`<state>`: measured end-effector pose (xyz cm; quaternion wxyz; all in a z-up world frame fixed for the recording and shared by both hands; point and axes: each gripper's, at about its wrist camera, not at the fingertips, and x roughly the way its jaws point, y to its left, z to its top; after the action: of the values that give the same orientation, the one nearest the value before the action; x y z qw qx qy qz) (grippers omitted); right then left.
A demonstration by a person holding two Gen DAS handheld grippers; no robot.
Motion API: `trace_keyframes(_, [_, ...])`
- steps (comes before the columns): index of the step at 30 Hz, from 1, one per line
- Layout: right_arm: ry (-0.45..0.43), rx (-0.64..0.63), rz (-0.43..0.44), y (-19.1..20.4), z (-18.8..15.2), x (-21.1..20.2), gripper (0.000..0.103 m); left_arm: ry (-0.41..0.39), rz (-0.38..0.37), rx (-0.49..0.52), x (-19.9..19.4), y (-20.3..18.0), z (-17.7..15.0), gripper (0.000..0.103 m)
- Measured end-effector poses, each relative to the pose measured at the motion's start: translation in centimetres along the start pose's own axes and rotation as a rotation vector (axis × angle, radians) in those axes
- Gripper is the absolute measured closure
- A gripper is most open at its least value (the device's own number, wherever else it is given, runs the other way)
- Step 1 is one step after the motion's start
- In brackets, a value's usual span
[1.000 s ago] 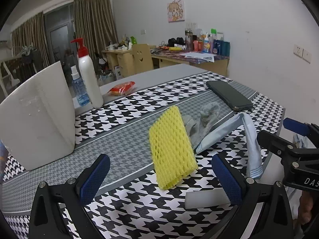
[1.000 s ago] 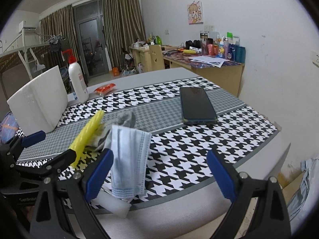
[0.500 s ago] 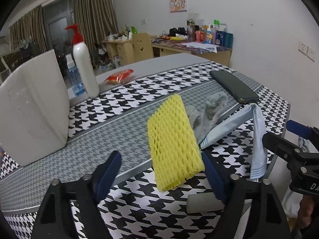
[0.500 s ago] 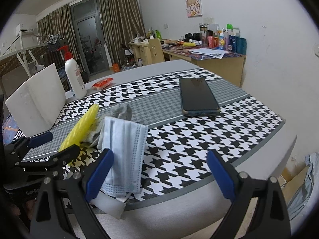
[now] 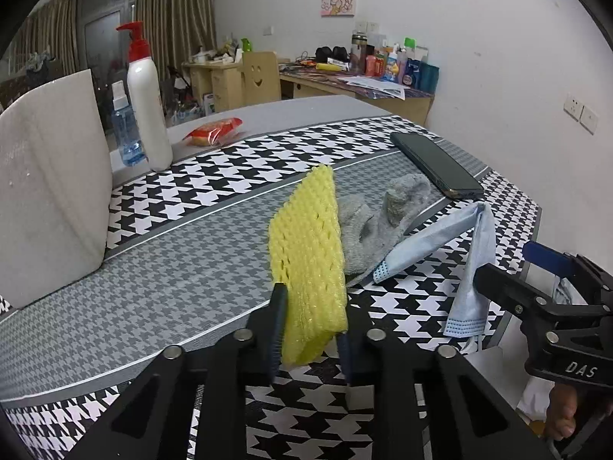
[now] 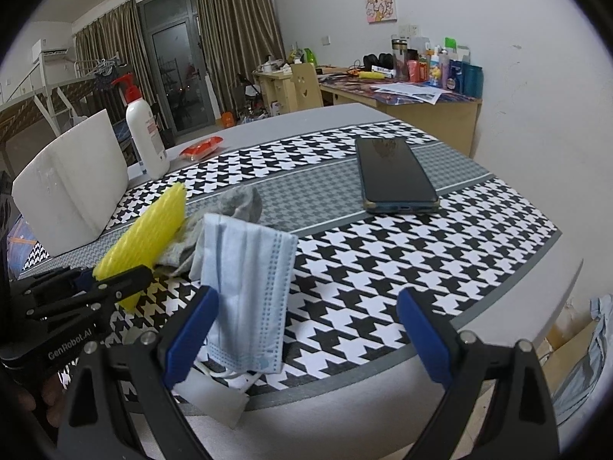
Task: Organize soft objects
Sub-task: 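Close the right tool on the blue face mask and lift it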
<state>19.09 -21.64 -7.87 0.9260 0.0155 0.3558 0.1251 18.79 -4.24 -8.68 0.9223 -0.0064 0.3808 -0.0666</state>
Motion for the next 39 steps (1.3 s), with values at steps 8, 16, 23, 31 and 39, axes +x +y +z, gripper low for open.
trace_keyframes(8, [0.039, 0.018, 0.011, -0.3, 0.0, 0.9, 0.016, -0.022, -0.007, -0.035, -0.5, 0.9, 0.1, 0.087])
trace_keyframes(16, [0.082, 0.035, 0.077, -0.2, -0.1, 1.6, 0.039, -0.017, -0.016, -0.032, -0.5, 0.9, -0.1, 0.088])
trace_keyframes(23, [0.117, 0.008, 0.086, 0.6, -0.3, 2.1, 0.065, -0.021, -0.015, -0.038, -0.7, 1.0, -0.2, 0.088])
trace_keyframes(31, [0.08, -0.002, 0.075, 0.8, 0.1, 1.2, 0.083, -0.04, -0.01, -0.047, -1.3, 1.5, -0.3, 0.09])
trace_keyframes(39, [0.022, -0.003, 0.057, 1.0, 0.8, -0.5, 0.083, -0.059, -0.004, -0.046, -2.1, 1.6, -0.2, 0.091])
